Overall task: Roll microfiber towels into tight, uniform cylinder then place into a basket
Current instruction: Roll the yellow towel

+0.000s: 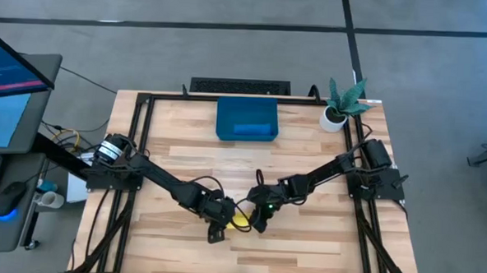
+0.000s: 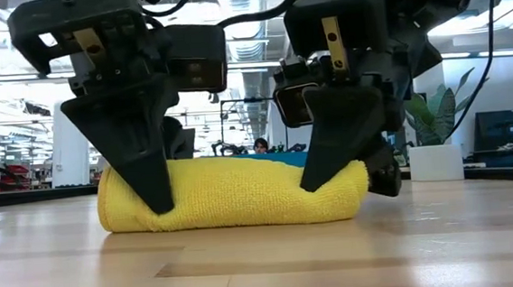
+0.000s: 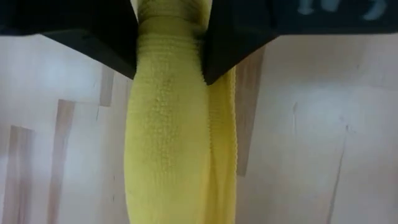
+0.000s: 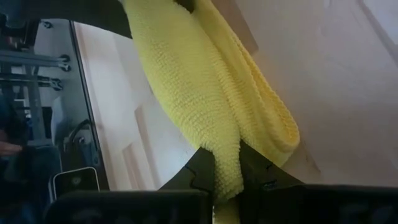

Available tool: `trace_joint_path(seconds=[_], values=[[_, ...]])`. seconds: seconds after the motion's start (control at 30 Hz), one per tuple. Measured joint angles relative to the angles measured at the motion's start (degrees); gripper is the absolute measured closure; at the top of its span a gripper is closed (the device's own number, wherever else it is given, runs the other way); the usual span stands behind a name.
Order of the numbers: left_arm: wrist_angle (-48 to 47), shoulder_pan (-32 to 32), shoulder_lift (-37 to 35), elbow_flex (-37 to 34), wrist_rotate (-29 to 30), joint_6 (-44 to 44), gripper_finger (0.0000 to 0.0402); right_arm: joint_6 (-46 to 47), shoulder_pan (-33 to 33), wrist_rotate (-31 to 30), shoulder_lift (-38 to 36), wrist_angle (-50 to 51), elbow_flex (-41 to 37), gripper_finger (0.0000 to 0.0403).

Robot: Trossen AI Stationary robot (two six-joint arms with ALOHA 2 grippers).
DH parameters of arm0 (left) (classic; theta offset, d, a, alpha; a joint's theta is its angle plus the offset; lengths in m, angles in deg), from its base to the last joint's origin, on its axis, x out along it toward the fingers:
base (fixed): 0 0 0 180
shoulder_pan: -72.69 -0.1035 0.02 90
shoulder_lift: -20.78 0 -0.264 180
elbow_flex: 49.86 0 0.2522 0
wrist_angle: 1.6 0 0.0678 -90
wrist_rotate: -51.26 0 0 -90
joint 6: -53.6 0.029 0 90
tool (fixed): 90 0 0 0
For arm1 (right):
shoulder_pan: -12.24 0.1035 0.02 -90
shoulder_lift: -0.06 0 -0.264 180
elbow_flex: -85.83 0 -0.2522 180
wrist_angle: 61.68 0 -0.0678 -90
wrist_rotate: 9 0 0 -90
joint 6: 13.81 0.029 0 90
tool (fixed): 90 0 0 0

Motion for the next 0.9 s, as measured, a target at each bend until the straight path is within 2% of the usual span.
trace_joint_path(seconds=[0.33,0.7,0.9], values=[[-2.91,-0.39,0.02,-0.01,-0.23,0.68,0.0206,0.13,-0.03,-0.62,0.00,-0.19,-0.02,0.0351],[-4.96,1.20,-1.05,-0.19,1.68,2.21,0.0232,0.13,-0.03,-0.98,-0.02,-0.05,-0.04,0.0351],[-10.46,2.86,-2.76,-0.31,4.50,2.09,0.0240,0.12,-0.03,-1.03,-0.04,-0.05,-0.04,0.0351]])
